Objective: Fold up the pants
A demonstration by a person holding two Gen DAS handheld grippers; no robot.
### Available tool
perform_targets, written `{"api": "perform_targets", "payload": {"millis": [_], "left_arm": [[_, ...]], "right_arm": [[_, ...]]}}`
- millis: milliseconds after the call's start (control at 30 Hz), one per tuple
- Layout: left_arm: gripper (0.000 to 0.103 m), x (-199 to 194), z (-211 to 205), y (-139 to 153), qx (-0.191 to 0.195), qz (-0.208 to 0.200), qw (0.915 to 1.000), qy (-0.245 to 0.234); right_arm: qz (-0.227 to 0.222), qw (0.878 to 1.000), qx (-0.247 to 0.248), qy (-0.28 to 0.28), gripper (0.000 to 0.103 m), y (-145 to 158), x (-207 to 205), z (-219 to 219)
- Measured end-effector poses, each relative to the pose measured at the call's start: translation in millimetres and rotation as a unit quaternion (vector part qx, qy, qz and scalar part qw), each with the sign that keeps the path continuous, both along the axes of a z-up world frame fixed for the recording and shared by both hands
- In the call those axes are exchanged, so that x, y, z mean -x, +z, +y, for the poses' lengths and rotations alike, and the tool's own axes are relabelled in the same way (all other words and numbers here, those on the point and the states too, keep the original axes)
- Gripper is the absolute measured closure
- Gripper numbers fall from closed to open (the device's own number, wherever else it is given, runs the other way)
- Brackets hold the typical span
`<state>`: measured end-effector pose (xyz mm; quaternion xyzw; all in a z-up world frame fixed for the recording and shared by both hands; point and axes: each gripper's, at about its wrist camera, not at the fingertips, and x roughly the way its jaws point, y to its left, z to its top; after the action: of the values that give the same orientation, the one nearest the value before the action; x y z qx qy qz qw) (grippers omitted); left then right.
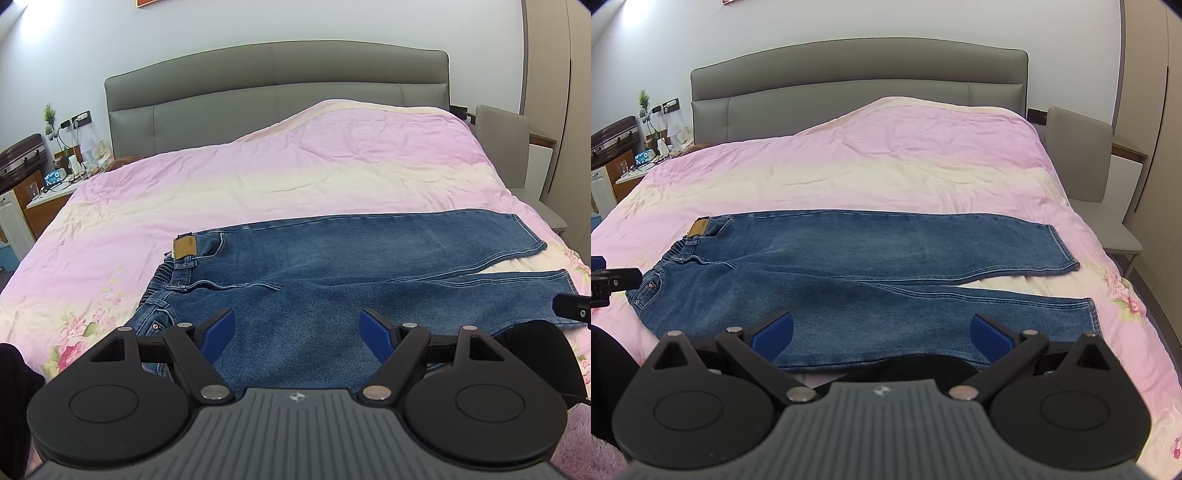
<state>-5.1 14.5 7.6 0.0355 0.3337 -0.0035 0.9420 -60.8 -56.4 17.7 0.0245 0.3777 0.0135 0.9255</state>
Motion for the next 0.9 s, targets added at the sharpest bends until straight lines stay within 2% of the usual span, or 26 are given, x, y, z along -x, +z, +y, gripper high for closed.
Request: {"api": "perform_targets", "payload": {"millis": [900], "left_arm": [[0.013, 1.3, 0.0, -1.9, -0.003, 0.004, 1.0000, 0.004]], "right_arm": [[0.008, 1.000, -0.008, 0.001, 0.005, -4.9, -4.3, -3.2]]}}
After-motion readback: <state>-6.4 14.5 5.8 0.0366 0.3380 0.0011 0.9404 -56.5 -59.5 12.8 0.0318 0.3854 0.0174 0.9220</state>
